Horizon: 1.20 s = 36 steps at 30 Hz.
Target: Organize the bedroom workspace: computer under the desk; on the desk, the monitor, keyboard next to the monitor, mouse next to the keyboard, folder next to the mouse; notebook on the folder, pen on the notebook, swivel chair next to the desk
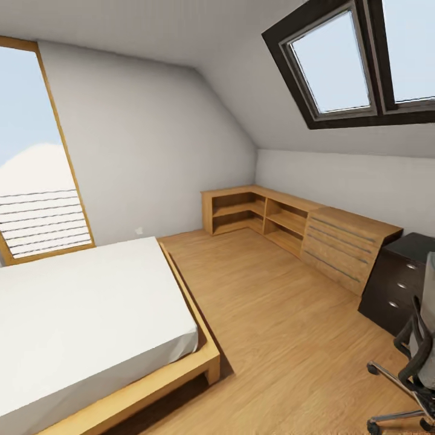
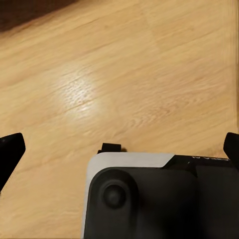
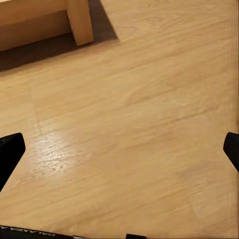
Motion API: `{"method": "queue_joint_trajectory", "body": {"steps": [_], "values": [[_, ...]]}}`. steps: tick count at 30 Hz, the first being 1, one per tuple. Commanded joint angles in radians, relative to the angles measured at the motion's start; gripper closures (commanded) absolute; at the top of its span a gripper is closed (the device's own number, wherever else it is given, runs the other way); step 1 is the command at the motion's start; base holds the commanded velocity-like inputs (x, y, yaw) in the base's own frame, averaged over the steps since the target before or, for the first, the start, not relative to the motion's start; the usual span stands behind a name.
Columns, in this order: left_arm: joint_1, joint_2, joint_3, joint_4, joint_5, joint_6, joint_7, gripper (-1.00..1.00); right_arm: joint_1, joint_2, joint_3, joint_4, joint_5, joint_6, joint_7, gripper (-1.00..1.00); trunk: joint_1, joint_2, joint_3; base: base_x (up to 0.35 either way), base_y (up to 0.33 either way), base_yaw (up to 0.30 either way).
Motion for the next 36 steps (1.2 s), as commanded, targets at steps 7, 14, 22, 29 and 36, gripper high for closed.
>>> {"method": "queue_joint_trajectory", "body": {"steps": [7,14,22,29,36], "values": [[0.0,0.0,-0.001,0.0,0.009,-0.003,-0.003,-1.0,-0.001,0.0,0.0,0.0,0.004,-0.002,-0.001,-1.0,0.0,-0.001,-0.002,0.0,0.194,-0.291],[0.0,0.0,-0.001,0.0,0.009,-0.003,-0.004,-1.0,-0.001,0.0,-0.001,0.0,0.004,-0.002,-0.001,-1.0,0.0,-0.001,-0.002,0.0,0.292,-0.298],[0.0,0.0,-0.001,0.0,0.009,-0.003,-0.003,-1.0,-0.001,-0.001,-0.001,0.0,0.004,-0.003,-0.001,-1.0,0.0,-0.001,-0.001,0.0,0.196,-0.3],[0.0,0.0,0.0,0.0,0.009,-0.003,-0.003,-1.0,-0.001,-0.001,-0.001,0.0,0.003,-0.004,-0.001,-1.0,0.0,-0.001,0.001,0.0,0.021,-0.3],[0.0,0.0,0.0,0.0,0.009,-0.003,-0.003,-1.0,-0.001,-0.002,-0.001,0.0,0.004,-0.004,-0.002,-1.0,0.0,-0.001,0.004,0.0,0.002,-0.3]]}}
